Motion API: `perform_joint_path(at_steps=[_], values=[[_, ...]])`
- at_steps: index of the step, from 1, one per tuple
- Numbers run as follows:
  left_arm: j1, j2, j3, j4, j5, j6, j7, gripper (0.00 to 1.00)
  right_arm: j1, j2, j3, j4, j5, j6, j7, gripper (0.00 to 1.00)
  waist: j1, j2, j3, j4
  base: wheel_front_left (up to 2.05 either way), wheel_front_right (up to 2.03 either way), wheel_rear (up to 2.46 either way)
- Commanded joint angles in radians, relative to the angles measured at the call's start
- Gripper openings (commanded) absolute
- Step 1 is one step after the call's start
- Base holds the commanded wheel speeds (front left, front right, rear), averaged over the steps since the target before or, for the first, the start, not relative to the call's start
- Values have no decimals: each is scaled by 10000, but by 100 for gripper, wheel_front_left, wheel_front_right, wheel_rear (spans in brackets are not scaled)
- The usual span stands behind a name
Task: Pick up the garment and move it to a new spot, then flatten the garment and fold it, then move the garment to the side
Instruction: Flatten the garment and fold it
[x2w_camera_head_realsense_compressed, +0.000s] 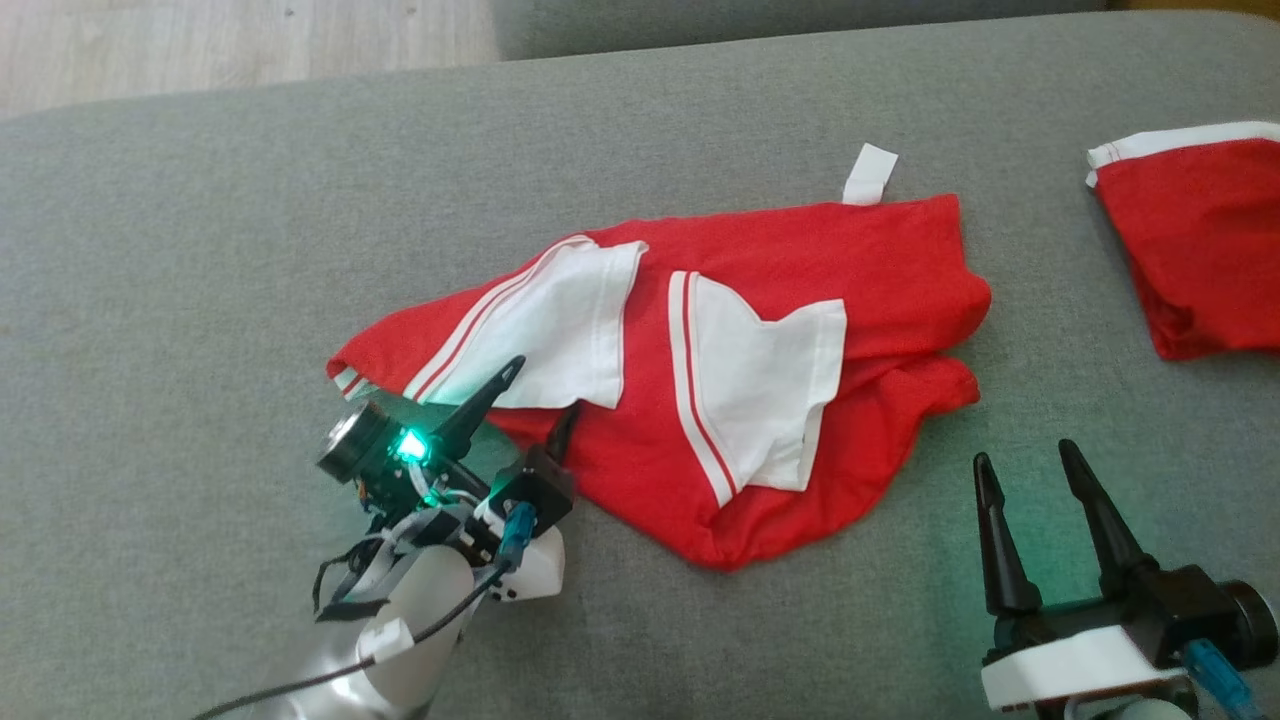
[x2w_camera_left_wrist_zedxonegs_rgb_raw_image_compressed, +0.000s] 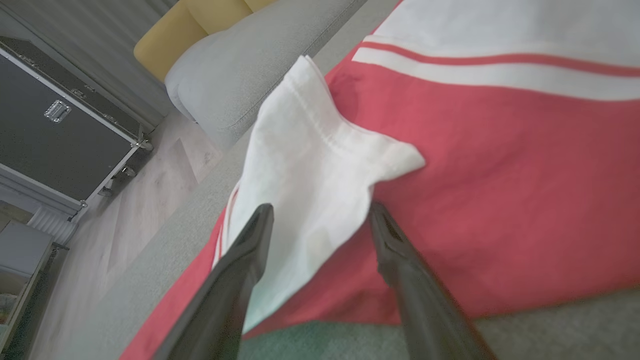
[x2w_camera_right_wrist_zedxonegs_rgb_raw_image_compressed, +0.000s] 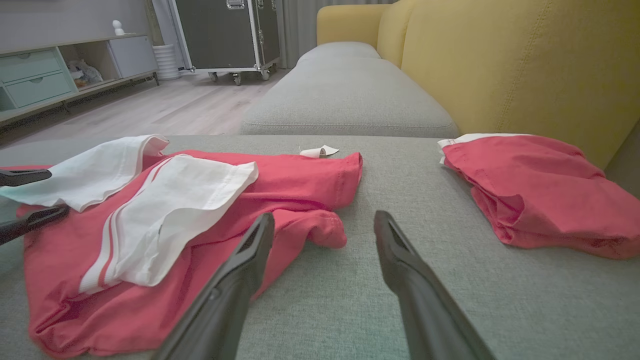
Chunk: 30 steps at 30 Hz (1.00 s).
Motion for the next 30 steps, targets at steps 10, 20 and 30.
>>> perform_joint_path(at_steps=[10,20,30], values=[[-1009,-94,-170,314,31,40,-339,100,-430,-72,234,-227,103,65,-109,100,-1,0,144,-248,0,0,0],[-1191,-198,-469,501,-221,-59,-384,30,-415,-72,171,-239,126,65,-109,100,-1,0,148,-284,0,0,0],[-1321,-139,-641,-341,-594,-172,-823,0,-505,-72,211,-354,-90,65,-109,100,-1,0,124,137,0,0,0]])
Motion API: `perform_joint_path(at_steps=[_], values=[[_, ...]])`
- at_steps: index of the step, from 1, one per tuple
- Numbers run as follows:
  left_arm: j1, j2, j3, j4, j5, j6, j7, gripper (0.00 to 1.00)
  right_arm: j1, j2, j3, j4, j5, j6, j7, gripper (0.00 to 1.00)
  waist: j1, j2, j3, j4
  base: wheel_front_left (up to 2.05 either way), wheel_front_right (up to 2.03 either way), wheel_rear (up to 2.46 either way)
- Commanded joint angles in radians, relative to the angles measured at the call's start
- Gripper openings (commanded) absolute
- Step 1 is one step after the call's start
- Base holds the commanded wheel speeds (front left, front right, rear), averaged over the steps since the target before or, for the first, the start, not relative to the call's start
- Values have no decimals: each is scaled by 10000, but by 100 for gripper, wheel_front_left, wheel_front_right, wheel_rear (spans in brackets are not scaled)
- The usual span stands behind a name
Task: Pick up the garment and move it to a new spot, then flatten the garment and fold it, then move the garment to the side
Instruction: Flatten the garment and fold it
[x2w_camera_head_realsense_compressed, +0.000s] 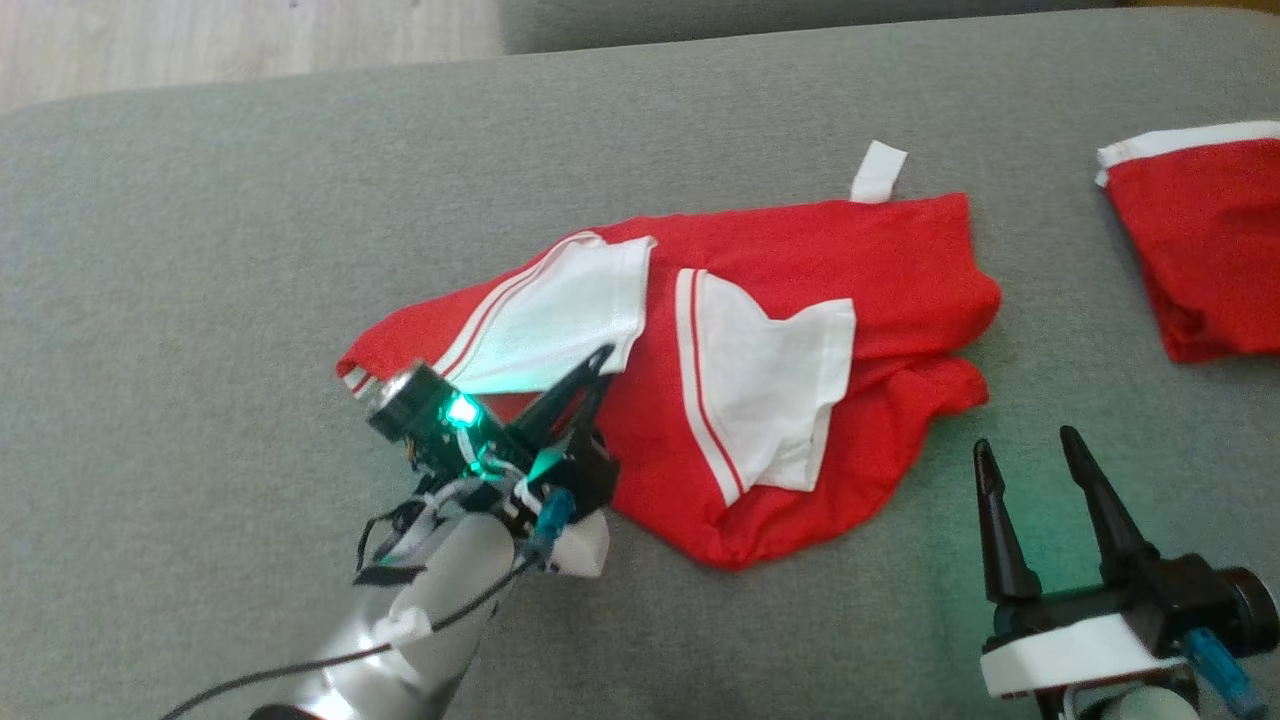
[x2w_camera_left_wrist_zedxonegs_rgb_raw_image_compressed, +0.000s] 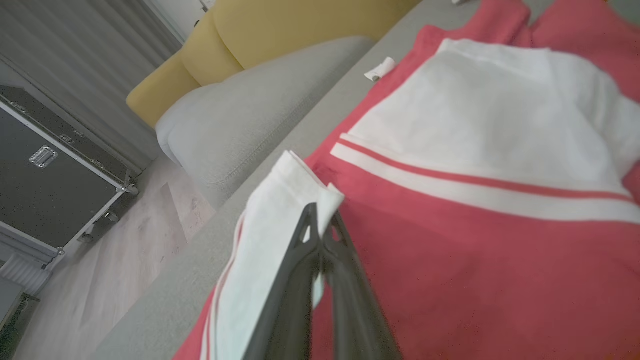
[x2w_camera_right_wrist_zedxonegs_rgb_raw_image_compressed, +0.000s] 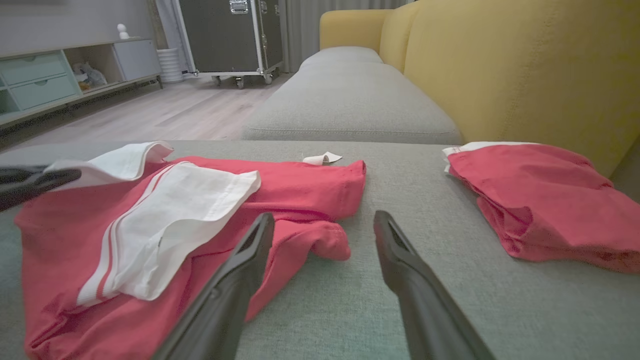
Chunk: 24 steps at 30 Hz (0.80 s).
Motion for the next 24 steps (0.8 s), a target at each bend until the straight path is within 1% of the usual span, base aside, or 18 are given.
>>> perform_joint_path(at_steps=[1,3,5,8,11,15,18,21,23,24], values=[[-573,182,467,-615,-315,3,-170,0,-415,-70,212,-298,-180,65,-109,100,0,0,44,161,0,0,0],[-673,364,808,-1270,-771,-160,-301,0,-722,-82,40,-118,-387,65,-109,100,0,0,99,311,0,0,0],[-792,583,1132,-1980,-1256,-452,-381,0,-1196,-231,-83,146,-440,65,-109,100,0,0,188,464,0,0,0],[-1059,1190,1337,-2824,-1449,-801,-430,0,-2125,-731,-99,810,-391,65,-109,100,0,0,368,622,0,0,0],[-1300,1745,1540,-3393,-1435,-840,-444,0,-3284,-1292,-213,1780,-233,65,171,100,0,0,593,755,0,0,0],[-1629,2230,1763,-3875,-1421,-825,-450,0,-4725,-2071,-263,3079,122,65,1326,100,0,0,889,968,0,0,0],[-1846,2449,1896,-4088,-1440,-801,-429,0,-5628,-2526,-282,4003,422,65,2044,100,0,0,1073,1109,0,0,0],[-2022,2597,1995,-4199,-1463,-765,-386,0,-6304,-2871,43,4800,599,65,2505,100,0,0,1188,1191,0,0,0],[-2090,2658,2020,-4245,-1494,-767,-370,0,-6687,-3022,322,5236,679,65,2565,100,0,0,1237,1222,0,0,0],[-2090,2658,2020,-4245,-1494,-767,-370,0,-6687,-3022,322,5236,679,65,2565,100,0,0,1237,1222,0,0,0]])
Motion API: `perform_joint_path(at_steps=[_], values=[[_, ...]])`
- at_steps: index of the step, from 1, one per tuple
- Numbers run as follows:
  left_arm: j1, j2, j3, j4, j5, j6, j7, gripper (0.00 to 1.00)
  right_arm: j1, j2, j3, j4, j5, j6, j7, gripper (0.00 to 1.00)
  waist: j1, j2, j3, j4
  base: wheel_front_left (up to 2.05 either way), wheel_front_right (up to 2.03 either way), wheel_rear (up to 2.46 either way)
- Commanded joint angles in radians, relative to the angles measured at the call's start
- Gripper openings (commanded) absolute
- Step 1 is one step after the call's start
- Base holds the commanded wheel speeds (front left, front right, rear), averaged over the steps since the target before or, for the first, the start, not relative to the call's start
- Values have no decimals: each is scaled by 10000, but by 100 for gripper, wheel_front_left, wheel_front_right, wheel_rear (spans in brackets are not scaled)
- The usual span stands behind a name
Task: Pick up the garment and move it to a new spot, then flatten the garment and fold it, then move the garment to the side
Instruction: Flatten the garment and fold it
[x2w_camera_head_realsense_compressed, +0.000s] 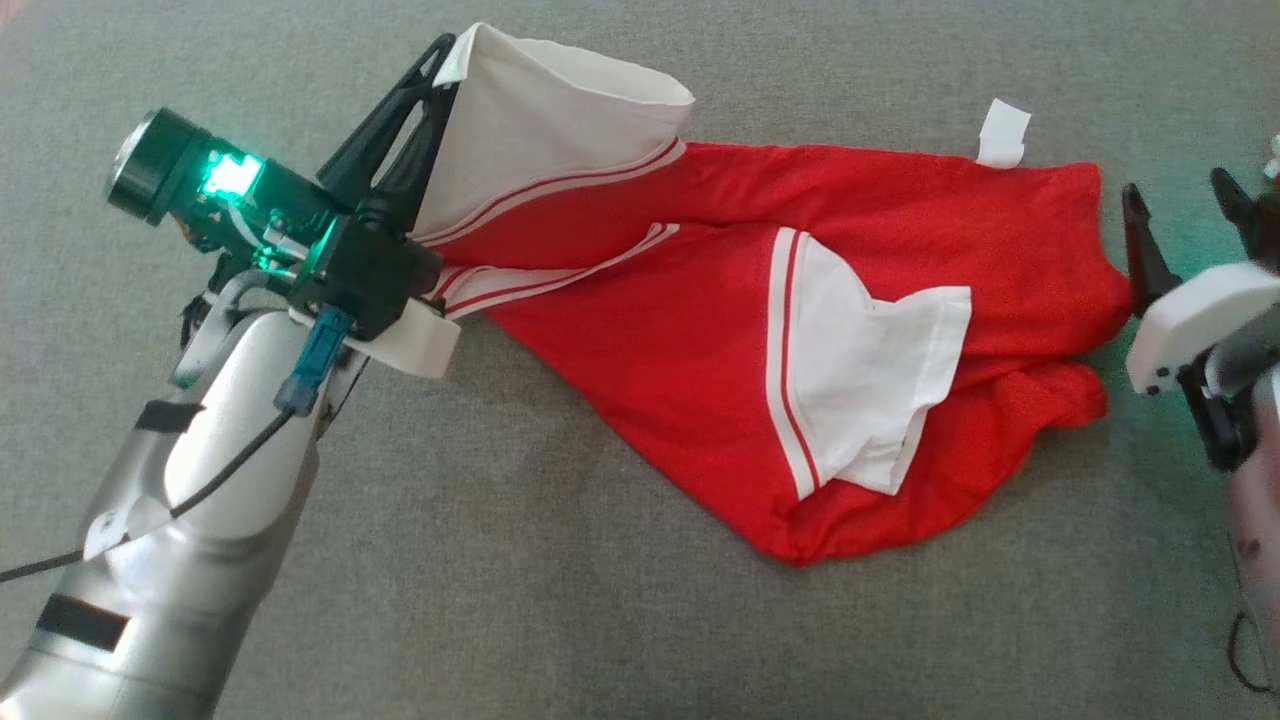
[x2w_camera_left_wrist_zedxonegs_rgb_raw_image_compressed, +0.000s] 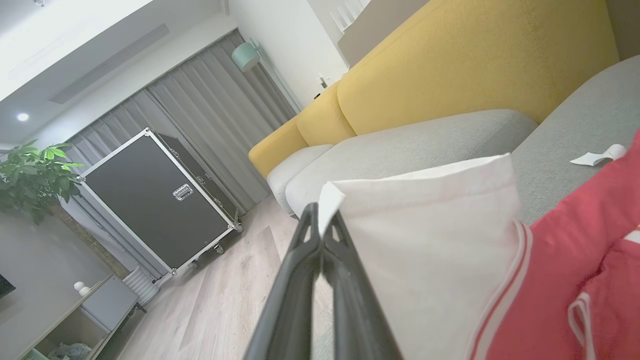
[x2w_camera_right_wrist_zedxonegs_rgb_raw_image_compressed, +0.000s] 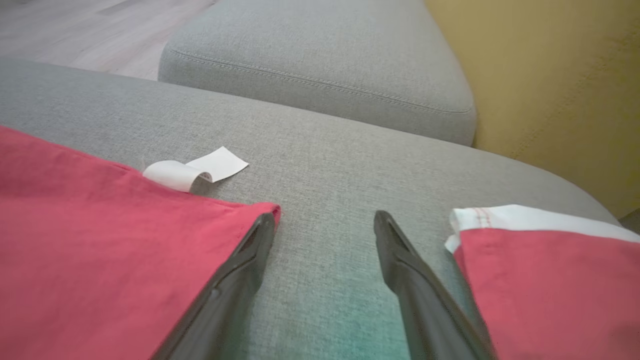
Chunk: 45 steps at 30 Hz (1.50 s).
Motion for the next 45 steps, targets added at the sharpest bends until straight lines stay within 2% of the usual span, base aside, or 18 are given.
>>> perform_joint_path(at_steps=[1,12,19,21,23,24,26,31,33,35,37,38,39,41,45], values=[[-465,419,424,-347,-50,58,16,0,-177,-203,206,-218,67,65,-39,100,-2,0,13,16,0,0,0],[-580,574,270,-383,-85,37,157,0,-1784,-384,1553,2297,402,65,-166,100,-2,0,196,188,0,0,0],[-602,626,162,-351,-138,35,176,0,-2453,-470,2399,3481,446,65,7,100,-2,0,252,306,0,0,0],[-615,634,138,-346,-161,38,187,0,-2558,-464,2720,3782,552,65,235,96,-2,0,257,331,0,0,0],[-631,647,129,-338,-195,43,188,0,-2635,-408,3075,4000,863,65,552,86,-2,0,267,359,0,0,0],[-643,652,125,-331,-215,44,186,0,-2671,-400,3263,4064,1070,65,709,86,-2,0,275,377,0,0,0],[-669,655,107,-304,-247,45,175,0,-2704,-469,3752,4124,1502,65,1079,99,-2,0,291,420,0,0,0],[-727,601,26,-216,-326,62,132,0,-2626,-886,5015,3781,3022,65,2324,99,-2,0,325,577,0,0,0],[-751,586,2,-199,-360,73,110,0,-2561,-1226,5608,3392,3701,65,2897,85,-2,0,356,644,0,0,0],[-773,585,-15,-175,-393,86,90,0,-2467,-1613,6186,2932,4423,65,3544,65,-2,0,373,705,0,0,0],[-800,588,-25,-153,-428,100,72,0,-2375,-2052,6771,2351,5147,65,4103,36,-2,0,388,755,0,0,0],[-810,590,-26,-138,-446,113,63,0,-2336,-2270,7034,2054,5500,65,4340,11,-2,0,390,771,0,0,0],[-814,596,-26,-119,-466,125,53,0,-2301,-2471,7278,1766,5836,65,4555,0,-2,0,385,779,0,0,0],[-816,599,-36,-81,-500,151,36,0,-2288,-2866,7655,1277,6367,65,4750,0,-2,0,365,784,0,0,0],[-821,617,-8,-59,-588,205,-5,0,-2479,-3310,7914,811,6555,65,3919,0,-2,0,296,753,0,0,0]])
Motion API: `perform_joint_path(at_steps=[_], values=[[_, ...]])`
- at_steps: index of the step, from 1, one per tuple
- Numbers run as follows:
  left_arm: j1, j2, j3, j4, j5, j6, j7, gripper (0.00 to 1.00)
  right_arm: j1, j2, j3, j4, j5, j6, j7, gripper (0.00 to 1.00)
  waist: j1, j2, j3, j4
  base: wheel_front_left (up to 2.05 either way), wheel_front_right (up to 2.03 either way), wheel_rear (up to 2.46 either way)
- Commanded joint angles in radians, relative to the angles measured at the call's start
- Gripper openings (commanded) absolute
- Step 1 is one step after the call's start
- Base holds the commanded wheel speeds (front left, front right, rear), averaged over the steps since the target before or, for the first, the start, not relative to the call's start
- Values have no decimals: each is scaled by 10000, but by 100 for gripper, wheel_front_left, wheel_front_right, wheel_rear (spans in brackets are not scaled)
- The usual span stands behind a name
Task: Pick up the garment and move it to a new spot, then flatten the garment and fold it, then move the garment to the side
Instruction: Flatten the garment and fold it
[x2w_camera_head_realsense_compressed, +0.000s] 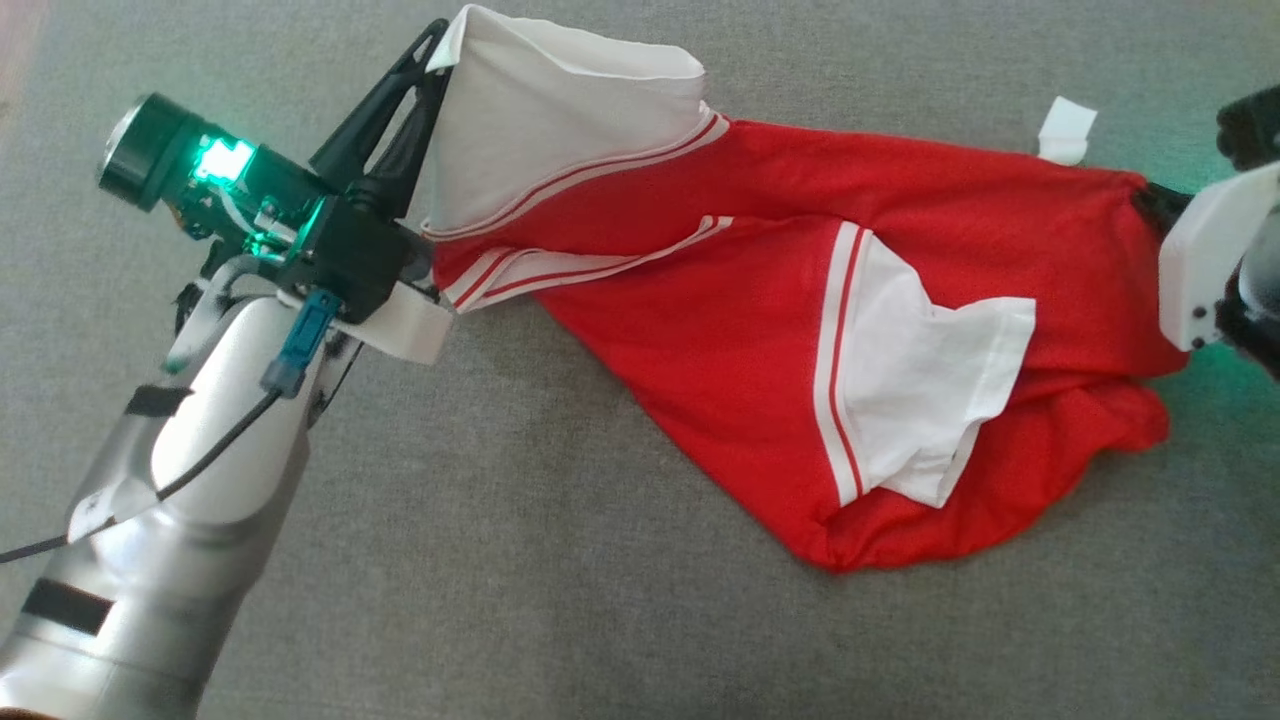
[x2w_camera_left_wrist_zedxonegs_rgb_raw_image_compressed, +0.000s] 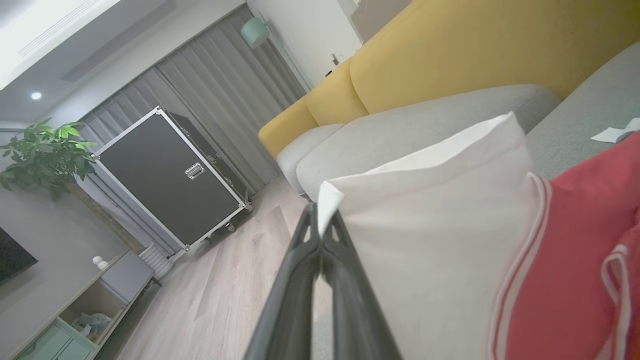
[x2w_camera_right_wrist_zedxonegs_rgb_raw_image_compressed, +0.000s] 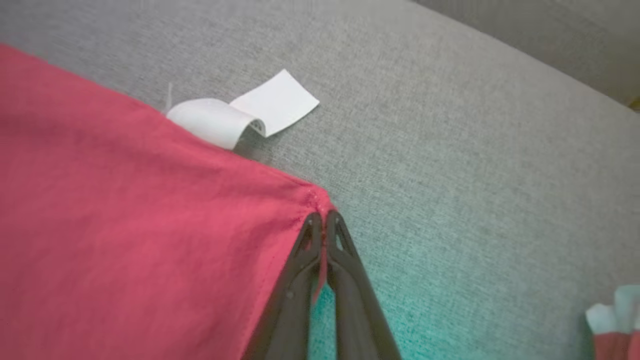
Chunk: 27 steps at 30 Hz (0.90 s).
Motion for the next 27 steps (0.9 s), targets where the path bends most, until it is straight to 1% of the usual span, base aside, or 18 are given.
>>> perform_joint_path(at_steps=[1,4,6,9,12,13,16,19,23,27], values=[[-499,436,389,-267,-63,125,-55,0,504,-194,231,-145,-39,79,-260,0,-1,0,-53,-37,0,0,0],[-600,560,448,-285,-121,156,-98,0,128,-303,165,-59,-485,79,-1947,0,-1,0,-216,-150,0,0,0],[-671,633,494,-357,-186,170,-117,0,-72,-234,55,152,-840,79,-3040,0,-1,0,-380,-249,0,0,0],[-782,760,618,-659,-366,153,-129,0,-306,-51,-136,449,-1245,79,-4400,0,-1,0,-679,-443,0,0,0],[-930,1037,699,-1027,-382,136,-132,0,-586,75,-430,723,-1673,79,-5536,0,-1,0,-990,-644,0,0,0],[-1081,1231,760,-1237,-346,160,-133,0,-798,109,-683,773,-1956,79,-6019,0,-1,0,-1215,-771,0,0,0],[-1329,1503,864,-1346,-376,90,-133,0,-1103,40,-1310,594,-2407,79,-6344,0,-1,0,-1562,-925,0,0,0],[-1659,1666,970,-1482,-511,-46,-134,0,-1171,-61,-2235,-20,-2820,79,-6401,0,-1,0,-1941,-1028,0,0,0],[-2041,1796,1179,-1637,-804,-203,-134,0,-668,-117,-3462,-1201,-3361,79,-6407,0,-1,0,-2533,-1138,0,0,0],[-2261,1729,1420,-1856,-1146,-194,-134,0,-100,-268,-4093,-2076,-3740,79,-6409,0,-1,0,-3195,-1148,0,0,0]])
